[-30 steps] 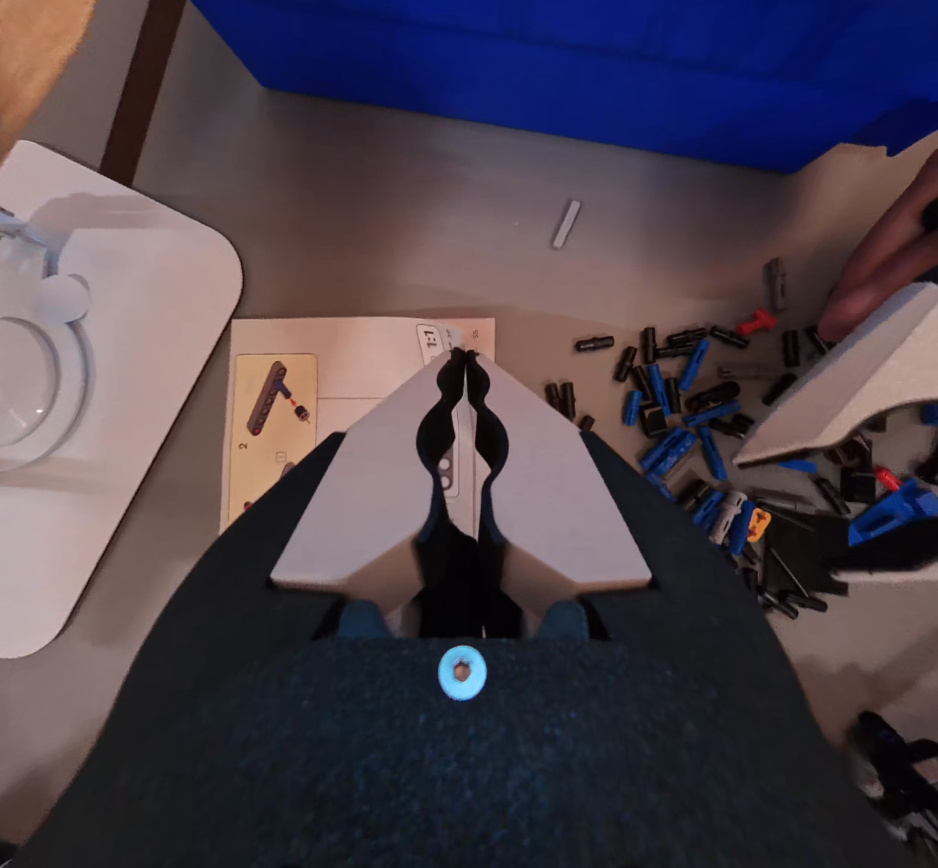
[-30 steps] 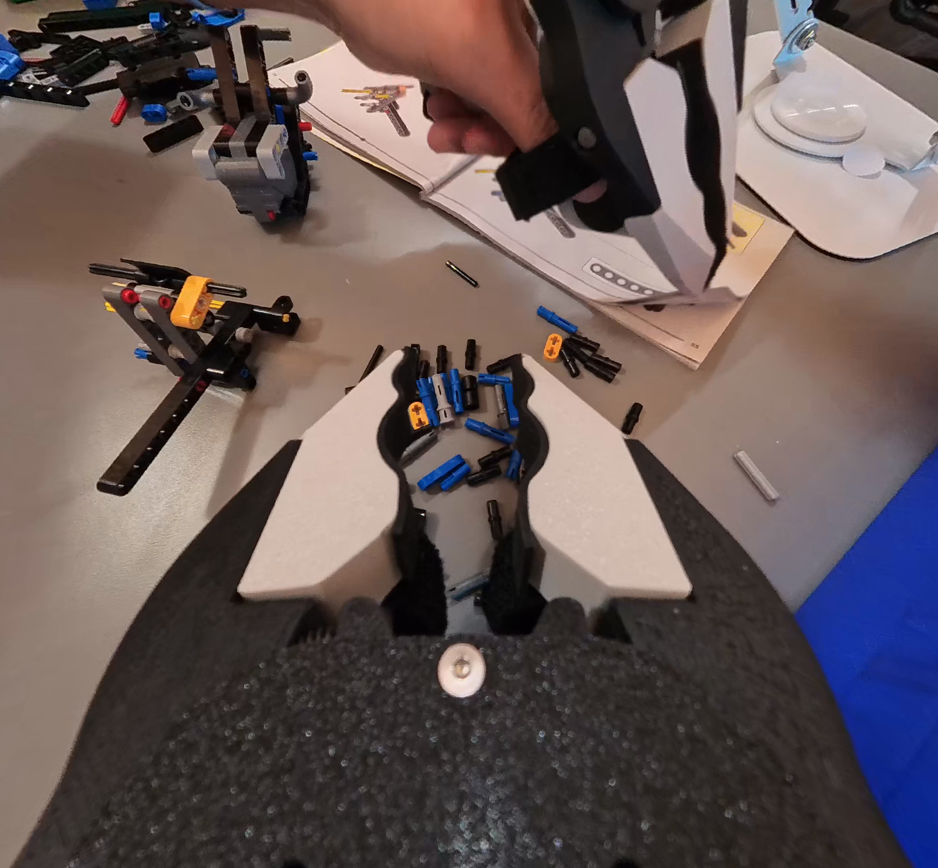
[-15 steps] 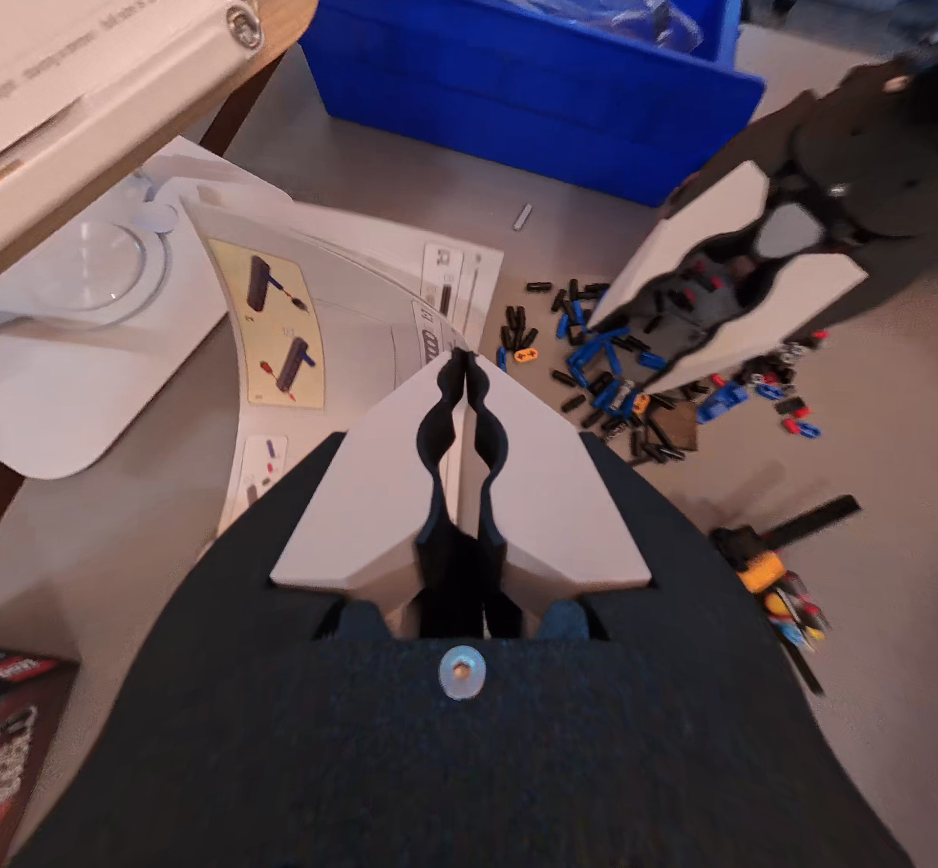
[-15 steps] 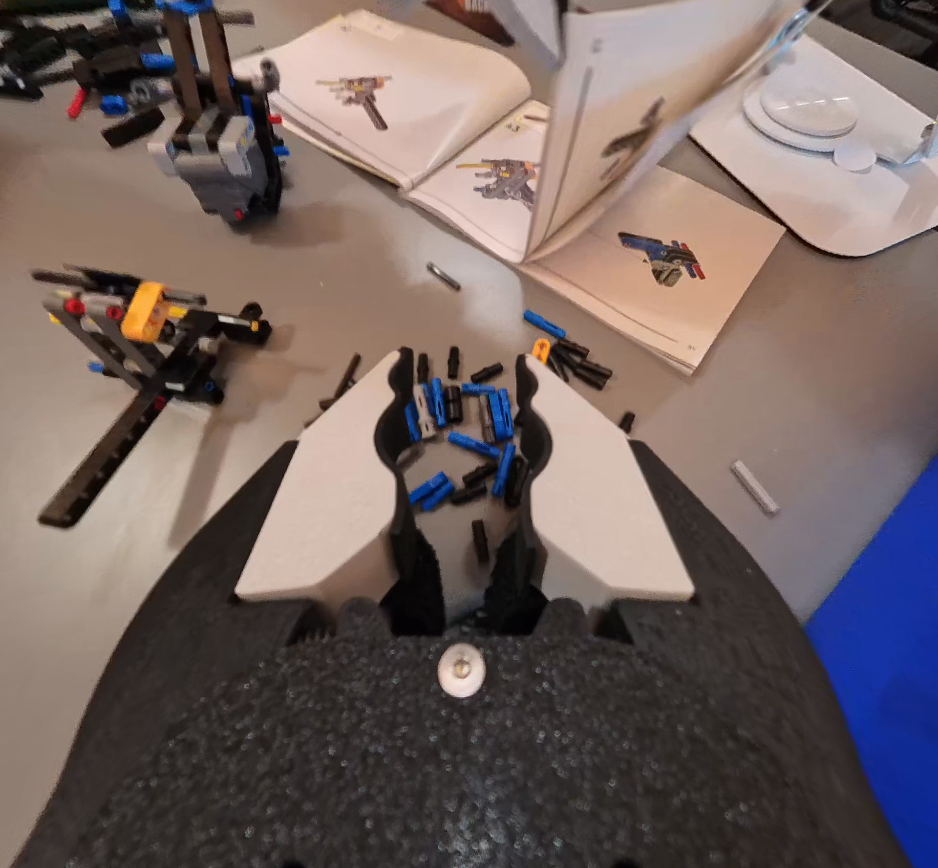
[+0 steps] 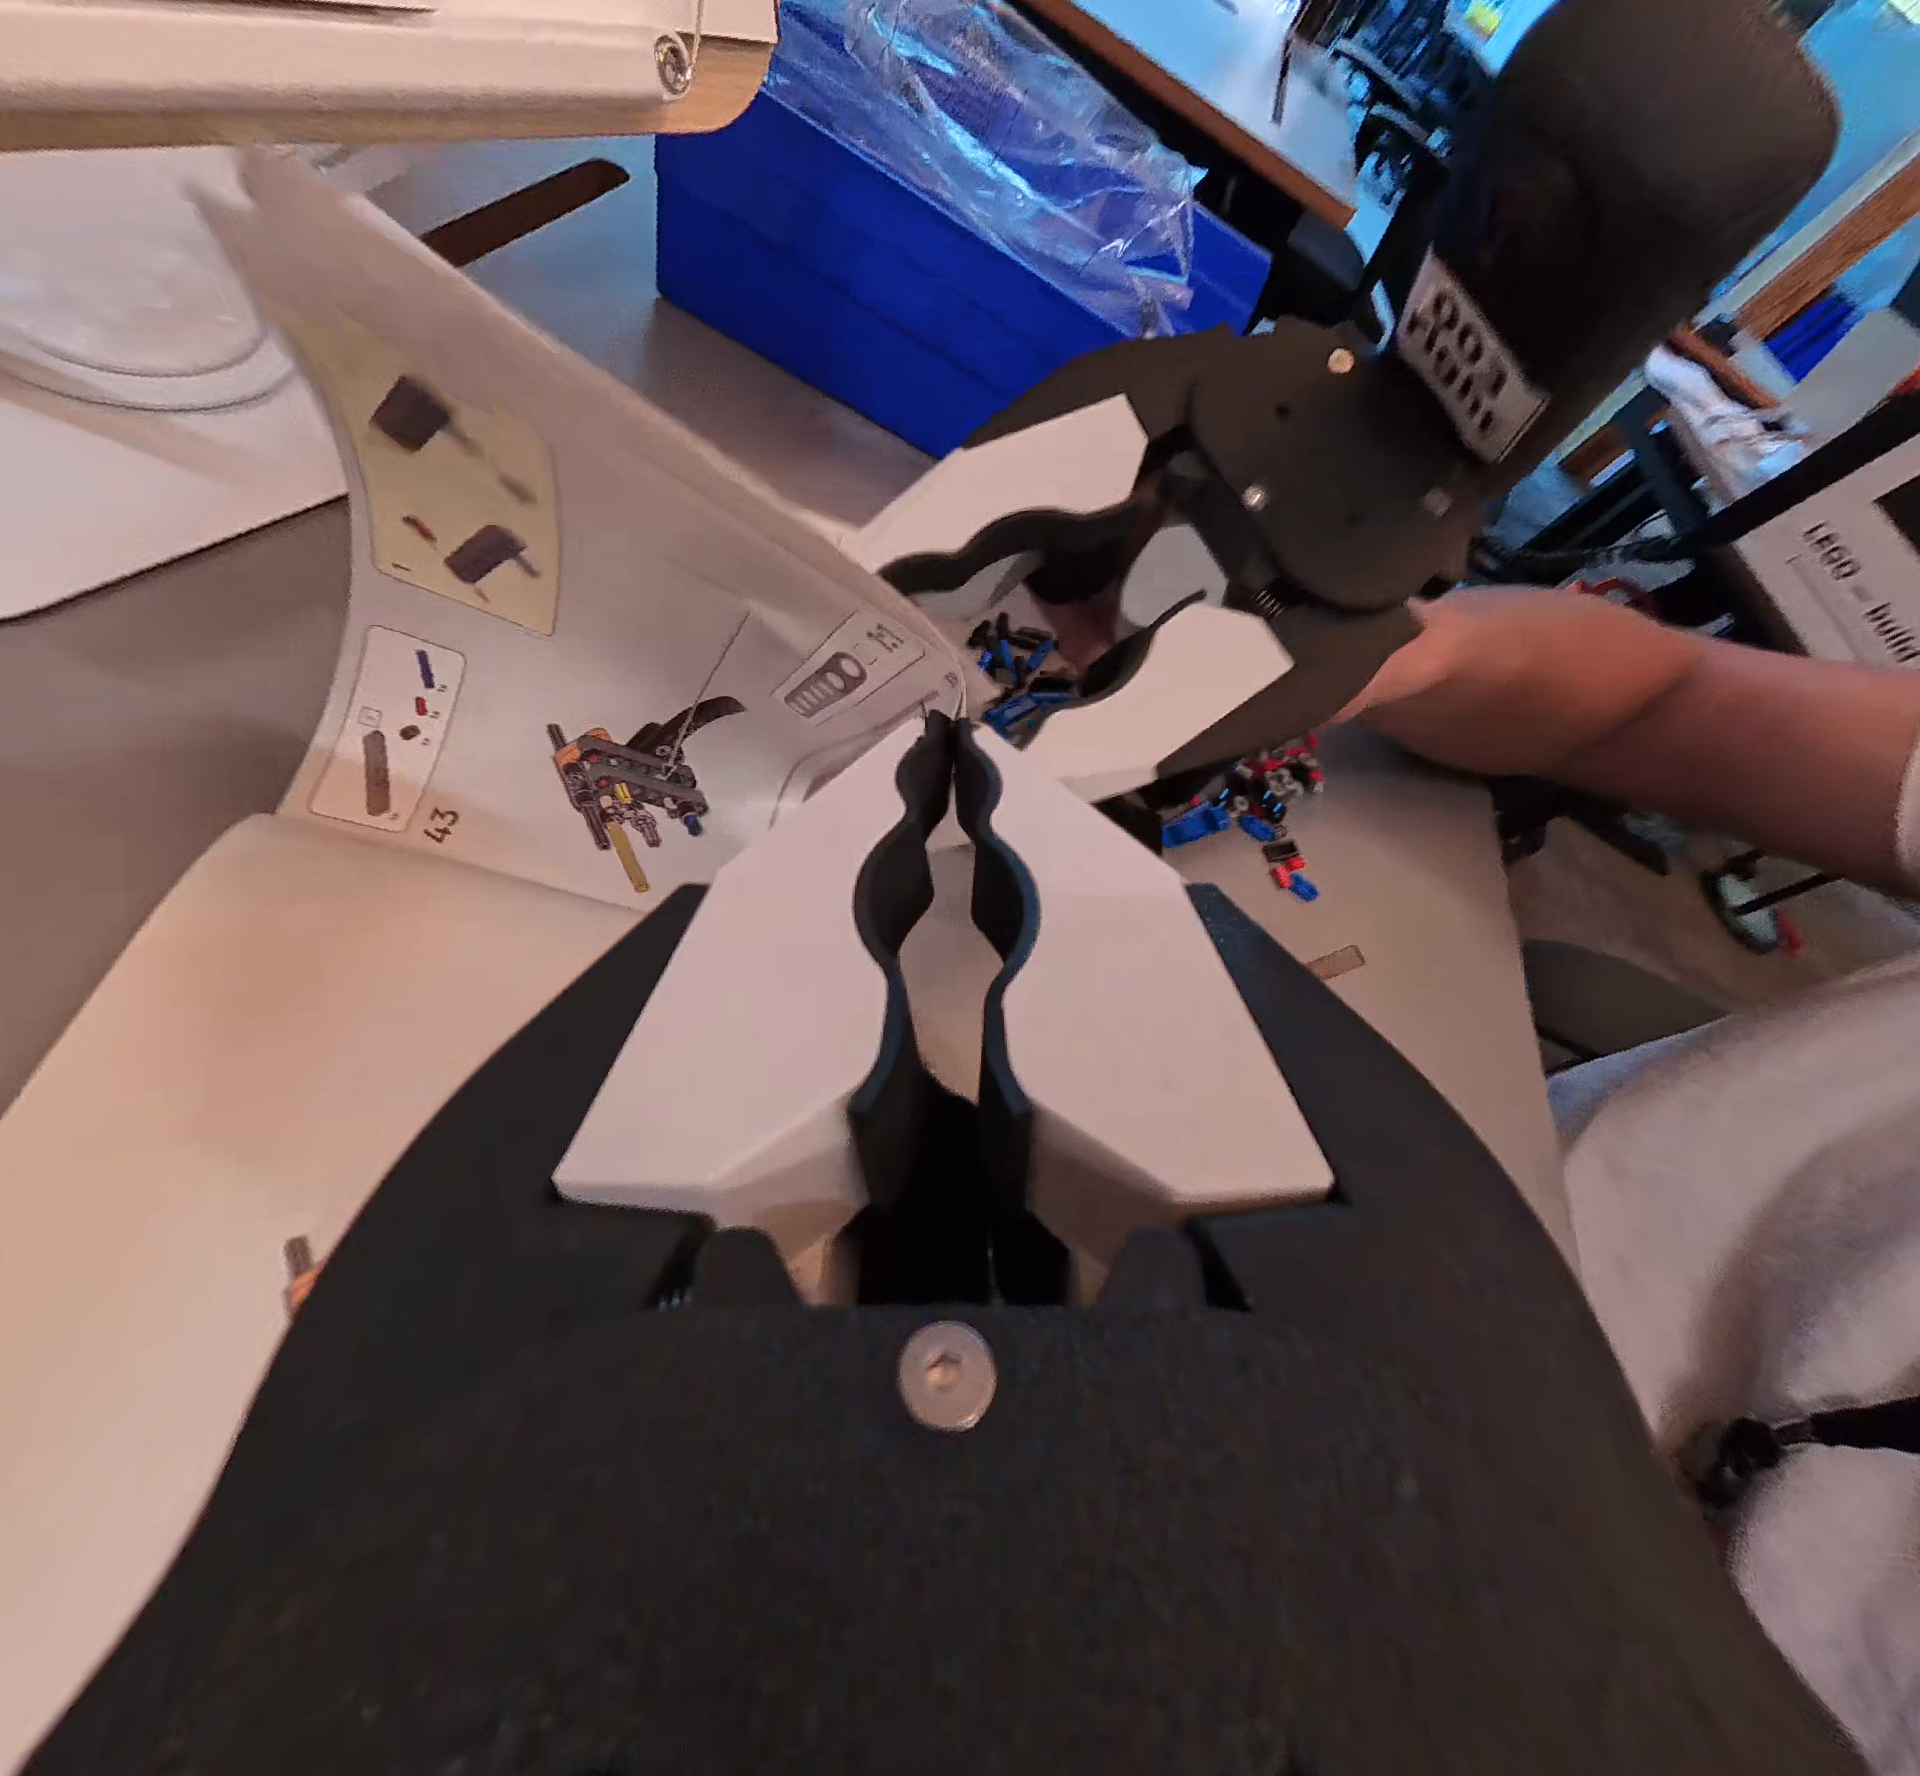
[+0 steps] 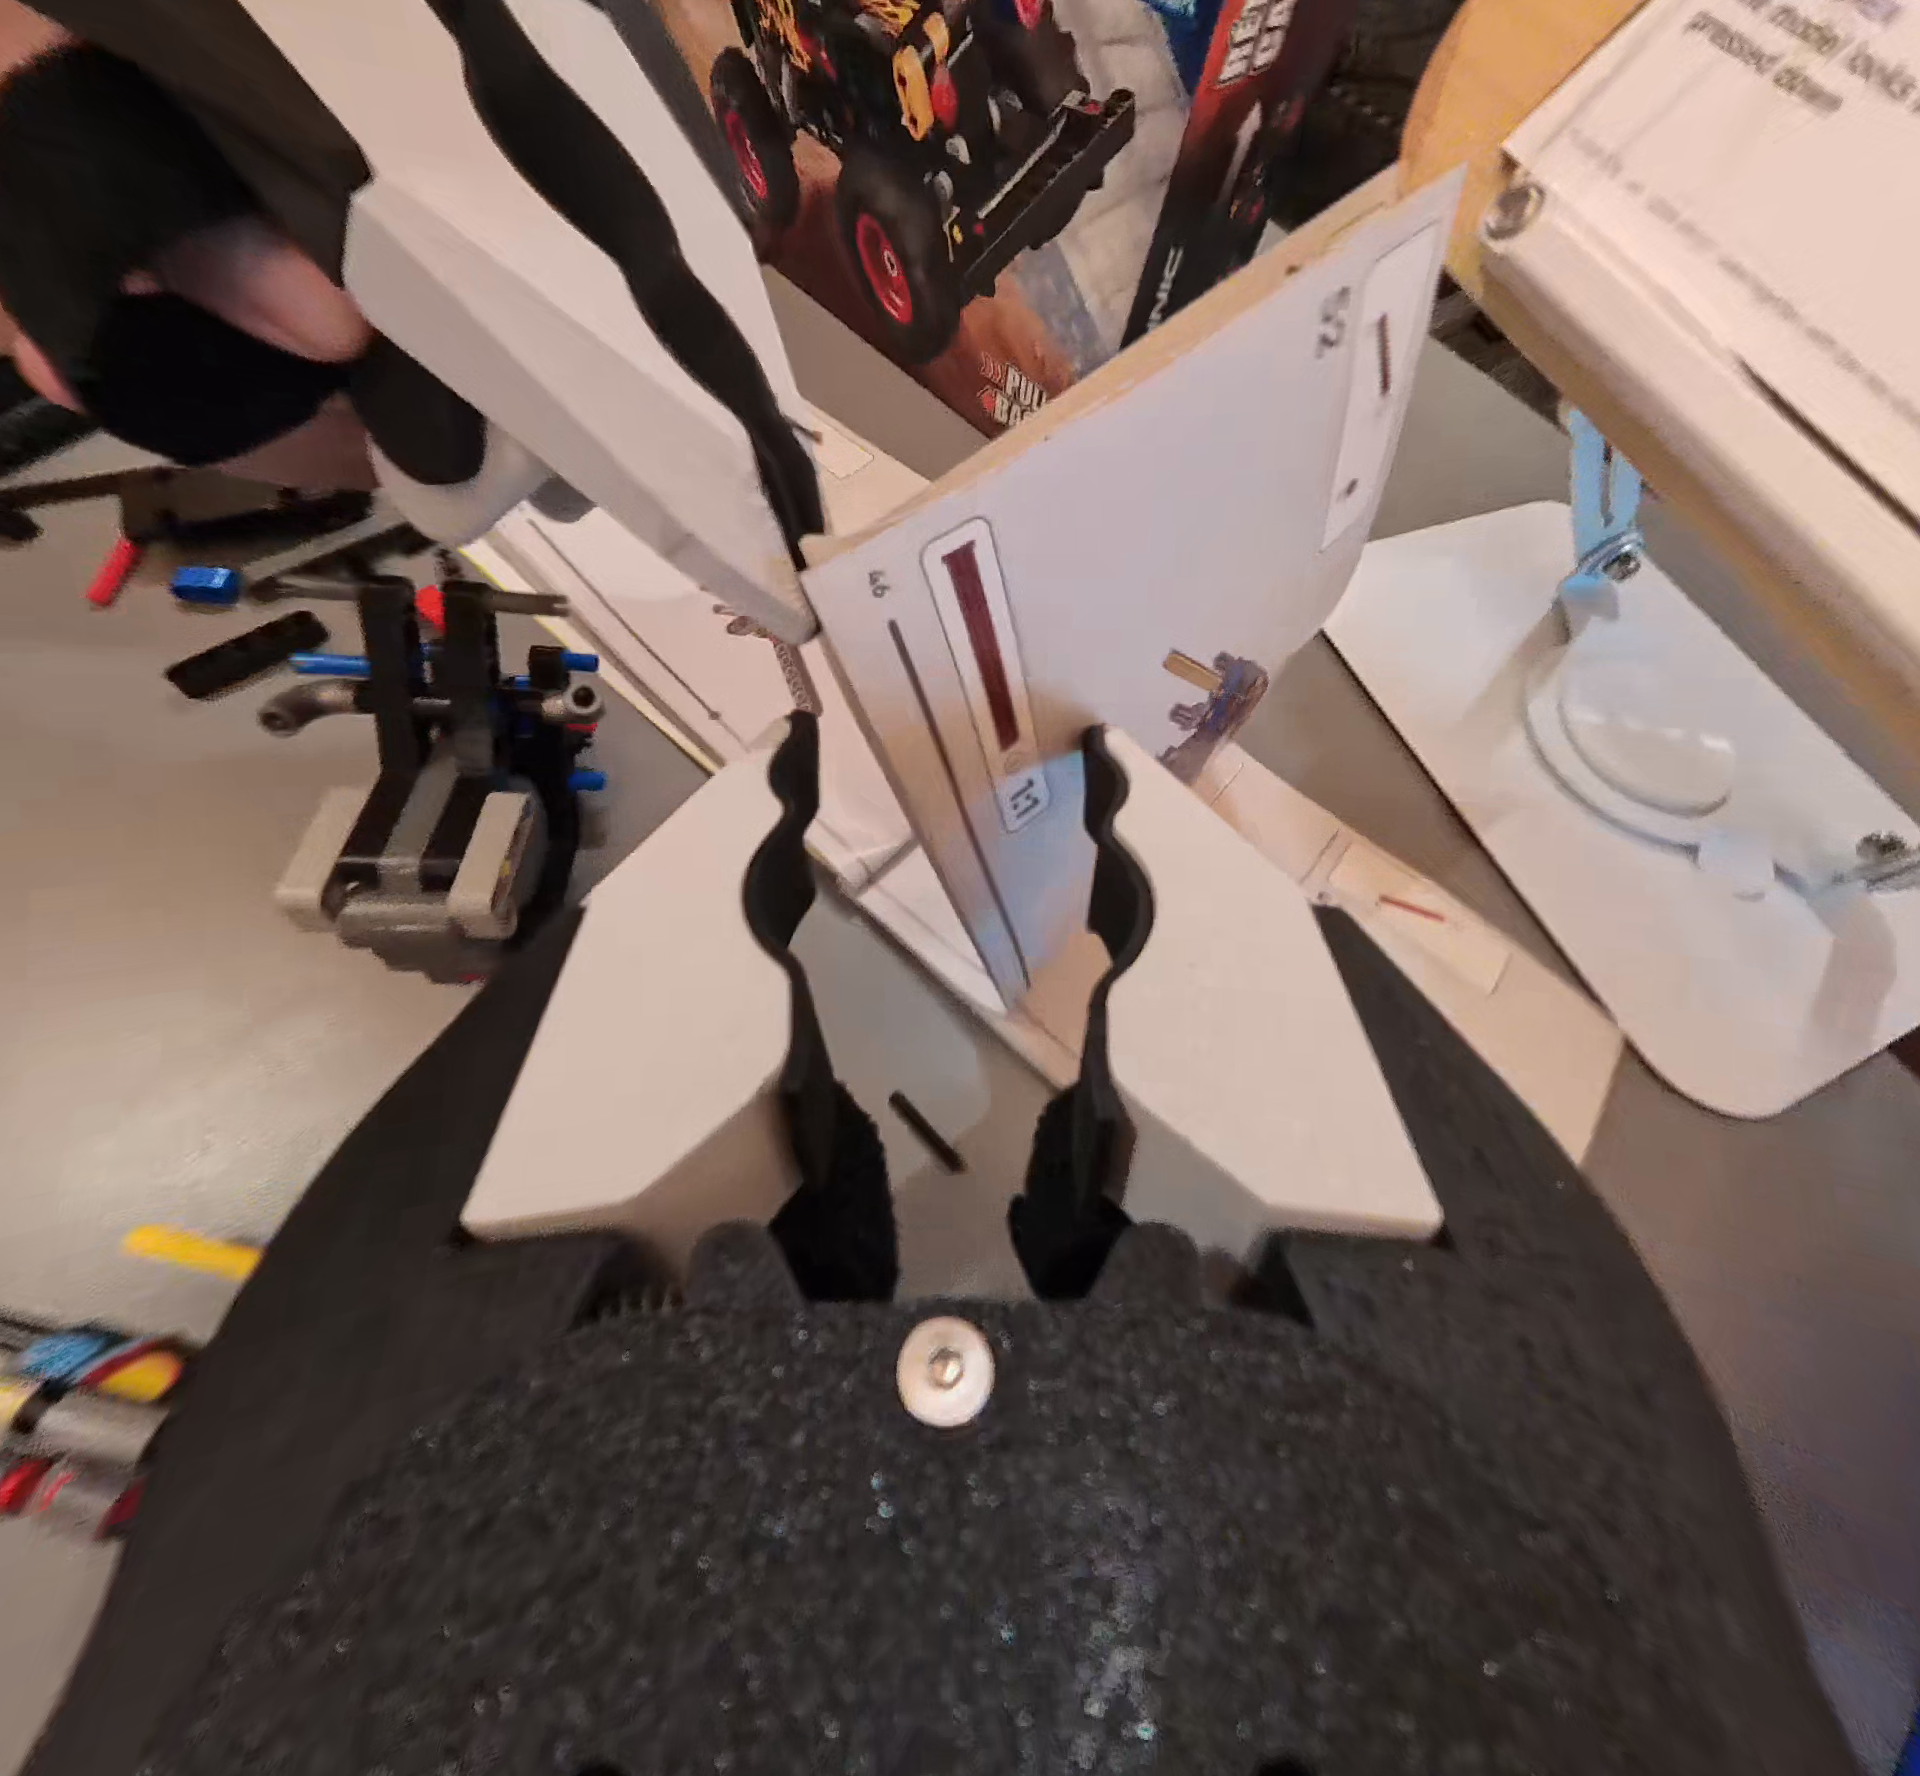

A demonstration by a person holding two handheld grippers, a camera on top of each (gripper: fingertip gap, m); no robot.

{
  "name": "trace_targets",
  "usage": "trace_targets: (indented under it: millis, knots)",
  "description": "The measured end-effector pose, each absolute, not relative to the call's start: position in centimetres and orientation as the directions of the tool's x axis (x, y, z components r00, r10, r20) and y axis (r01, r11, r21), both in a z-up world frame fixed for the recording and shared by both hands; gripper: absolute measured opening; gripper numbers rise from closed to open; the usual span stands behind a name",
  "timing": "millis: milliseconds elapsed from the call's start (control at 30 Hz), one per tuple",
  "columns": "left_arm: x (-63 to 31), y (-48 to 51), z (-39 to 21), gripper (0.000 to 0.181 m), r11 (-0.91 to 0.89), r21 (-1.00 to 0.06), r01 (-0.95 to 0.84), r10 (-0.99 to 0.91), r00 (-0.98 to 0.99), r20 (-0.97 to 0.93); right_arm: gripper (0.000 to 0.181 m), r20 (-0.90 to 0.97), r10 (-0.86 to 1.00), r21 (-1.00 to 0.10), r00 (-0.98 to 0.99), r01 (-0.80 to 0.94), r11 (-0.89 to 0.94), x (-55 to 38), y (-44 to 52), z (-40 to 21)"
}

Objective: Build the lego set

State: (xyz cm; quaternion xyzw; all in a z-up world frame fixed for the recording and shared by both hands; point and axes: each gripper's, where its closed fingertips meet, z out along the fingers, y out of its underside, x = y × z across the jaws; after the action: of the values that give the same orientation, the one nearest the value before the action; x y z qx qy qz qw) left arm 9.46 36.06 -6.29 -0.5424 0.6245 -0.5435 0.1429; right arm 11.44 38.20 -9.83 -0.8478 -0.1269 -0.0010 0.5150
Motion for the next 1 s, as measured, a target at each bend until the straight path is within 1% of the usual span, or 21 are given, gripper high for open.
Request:
trace_targets:
  millis: [33, 67, 100, 167, 200, 233, 267, 367, 433, 500, 533, 567, 600, 633, 667, 700, 767, 800, 833, 900, 1000]
  knots:
    - [9.4, 36.1, -6.3, 0.000, -0.196, -0.830, -0.523, -0.825, -0.369, 0.427, 0.042, 0.165, 0.210, -0.867, 0.964, 0.244, -0.435, 11.3, 38.6, -10.0]
    - [9.3, 36.2, -6.4, 0.000, -0.204, -0.826, -0.526, -0.823, -0.365, 0.436, 0.029, 0.207, 0.197, -0.862, 0.958, 0.274, -0.426, 11.4, 38.8, -10.0]
    - [9.2, 36.2, -6.5, 0.000, -0.206, -0.825, -0.526, -0.822, -0.364, 0.438, 0.024, 0.254, 0.185, -0.857, 0.949, 0.309, -0.411, 11.4, 39.0, -9.9]
    - [9.0, 36.2, -6.5, 0.000, -0.206, -0.821, -0.533, -0.818, -0.368, 0.443, 0.000, 0.366, 0.164, -0.826, 0.916, 0.401, -0.397, 11.5, 38.9, -9.9]
    - [8.8, 36.2, -6.3, 0.003, -0.217, -0.818, -0.533, -0.812, -0.367, 0.454, 0.000, 0.434, 0.147, -0.803, 0.889, 0.456, -0.385, 11.5, 38.8, -9.7]
    - [8.6, 36.4, -5.9, 0.025, -0.244, -0.812, -0.530, -0.804, -0.358, 0.475, 0.000, 0.493, 0.146, -0.774, 0.858, 0.509, -0.377, 11.4, 38.7, -9.7]
    - [8.4, 36.6, -5.3, 0.042, -0.281, -0.803, -0.526, -0.788, -0.351, 0.506, 0.000, 0.545, 0.140, -0.744, 0.826, 0.554, -0.374, 11.3, 38.7, -9.6]
    - [7.9, 38.2, -4.1, 0.058, -0.436, -0.738, -0.516, -0.726, -0.283, 0.627, 0.000, 0.678, 0.100, -0.657, 0.728, 0.661, -0.363, 11.5, 38.5, -9.1]
    - [8.0, 39.2, -4.1, 0.061, -0.537, -0.662, -0.522, -0.662, -0.225, 0.715, 0.000, 0.715, 0.097, -0.618, 0.692, 0.691, -0.374, 11.6, 38.5, -9.3]
    - [8.5, 40.1, -5.2, 0.059, -0.607, -0.575, -0.548, -0.607, -0.146, 0.781, 0.000, 0.744, 0.095, -0.590, 0.661, 0.717, -0.371, 11.4, 38.5, -9.4]
    - [8.7, 40.3, -5.9, 0.054, -0.620, -0.546, -0.564, -0.593, -0.119, 0.796, 0.000, 0.757, 0.099, -0.574, 0.646, 0.730, -0.372, 11.2, 38.5, -9.4]
    - [9.0, 40.5, -6.6, 0.039, -0.624, -0.530, -0.574, -0.591, -0.096, 0.801, 0.000, 0.768, 0.103, -0.558, 0.632, 0.739, -0.377, 11.2, 38.6, -9.6]
    - [9.2, 40.6, -7.0, 0.016, -0.626, -0.524, -0.578, -0.590, -0.088, 0.803, 0.000, 0.774, 0.107, -0.547, 0.624, 0.745, -0.382, 11.2, 38.6, -9.7]
    - [9.4, 40.6, -7.3, 0.002, -0.625, -0.521, -0.581, -0.588, -0.088, 0.804, 0.002, 0.769, 0.118, -0.545, 0.628, 0.742, -0.392, 11.2, 38.5, -10.0]
    - [9.6, 40.8, -7.6, 0.000, -0.622, -0.523, -0.582, -0.595, -0.083, 0.800, 0.012, 0.745, 0.146, -0.553, 0.650, 0.726, -0.408, 11.2, 38.4, -10.5]
    - [9.8, 41.1, -7.8, 0.000, -0.613, -0.536, -0.580, -0.610, -0.082, 0.788, 0.030, 0.684, 0.200, -0.582, 0.701, 0.690, -0.430, 10.9, 38.1, -11.3]
    - [10.1, 41.3, -8.0, 0.000, -0.584, -0.567, -0.581, -0.637, -0.106, 0.764, 0.063, 0.451, 0.295, -0.697, 0.843, 0.539, -0.474, 9.7, 37.2, -12.0]
    - [10.3, 41.0, -7.7, 0.000, -0.570, -0.581, -0.582, -0.630, -0.144, 0.763, 0.072, 0.318, 0.308, -0.758, 0.897, 0.436, -0.486, 9.5, 36.8, -11.4]
    - [10.4, 40.4, -7.3, 0.000, -0.553, -0.591, -0.587, -0.619, -0.185, 0.763, 0.077, 0.197, 0.303, -0.801, 0.932, 0.331, -0.498, 9.8, 36.6, -10.7]
    - [10.7, 39.3, -6.9, 0.000, -0.520, -0.614, -0.594, -0.611, -0.244, 0.753, 0.092, -0.023, 0.301, -0.844, 0.953, 0.143, -0.517, 10.7, 36.7, -9.8]
    - [11.3, 37.5, -6.6, 0.000, -0.472, -0.637, -0.610, -0.599, -0.308, 0.739, 0.083, -0.270, 0.281, -0.820, 0.921, -0.067, -0.568, 11.9, 37.6, -10.9]
